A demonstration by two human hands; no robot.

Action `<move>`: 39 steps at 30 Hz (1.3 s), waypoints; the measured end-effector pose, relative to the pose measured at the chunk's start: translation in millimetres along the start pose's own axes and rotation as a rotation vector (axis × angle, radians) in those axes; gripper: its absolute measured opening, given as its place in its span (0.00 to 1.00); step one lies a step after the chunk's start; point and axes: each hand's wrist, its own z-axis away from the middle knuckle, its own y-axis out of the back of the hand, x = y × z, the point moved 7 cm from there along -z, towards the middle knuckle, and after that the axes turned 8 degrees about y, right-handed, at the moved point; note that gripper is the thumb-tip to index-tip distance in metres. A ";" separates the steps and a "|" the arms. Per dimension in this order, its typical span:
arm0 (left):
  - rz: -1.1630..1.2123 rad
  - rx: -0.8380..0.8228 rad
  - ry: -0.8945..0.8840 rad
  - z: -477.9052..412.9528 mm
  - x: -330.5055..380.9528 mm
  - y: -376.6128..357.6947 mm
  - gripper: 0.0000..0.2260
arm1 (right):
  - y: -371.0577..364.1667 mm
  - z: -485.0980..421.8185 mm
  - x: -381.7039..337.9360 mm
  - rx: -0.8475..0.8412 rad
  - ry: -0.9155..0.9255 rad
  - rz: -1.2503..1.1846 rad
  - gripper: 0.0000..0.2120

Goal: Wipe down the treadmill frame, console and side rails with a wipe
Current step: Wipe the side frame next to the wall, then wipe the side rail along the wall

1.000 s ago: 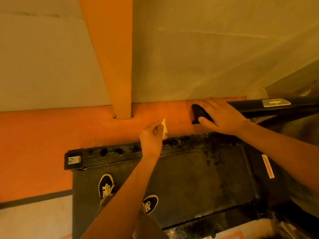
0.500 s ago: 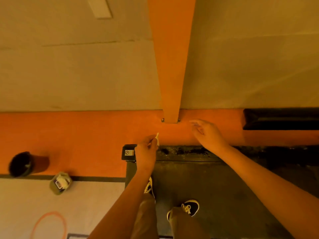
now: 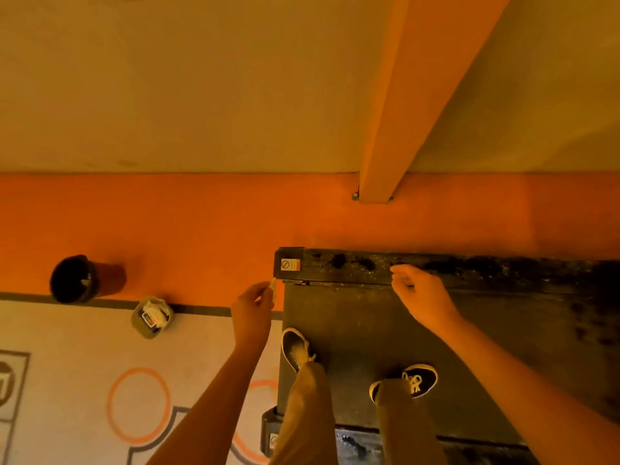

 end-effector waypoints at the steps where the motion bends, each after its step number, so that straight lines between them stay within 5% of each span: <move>1: -0.025 0.003 0.005 -13.9 -13.8 2.2 0.09 | -18.0 -8.0 3.8 -0.009 -0.009 -0.001 0.16; 21: -0.245 0.020 -0.064 -233.5 -237.4 -150.8 0.12 | -298.3 -223.9 161.7 -0.092 0.191 0.016 0.18; 31: -0.315 0.096 -0.305 -370.4 -293.8 -233.3 0.09 | -398.1 -339.2 274.0 -0.097 0.358 0.280 0.21; 39: -0.278 0.156 -0.308 -440.0 -330.2 -276.5 0.11 | -411.4 -384.4 332.6 0.070 0.526 0.562 0.26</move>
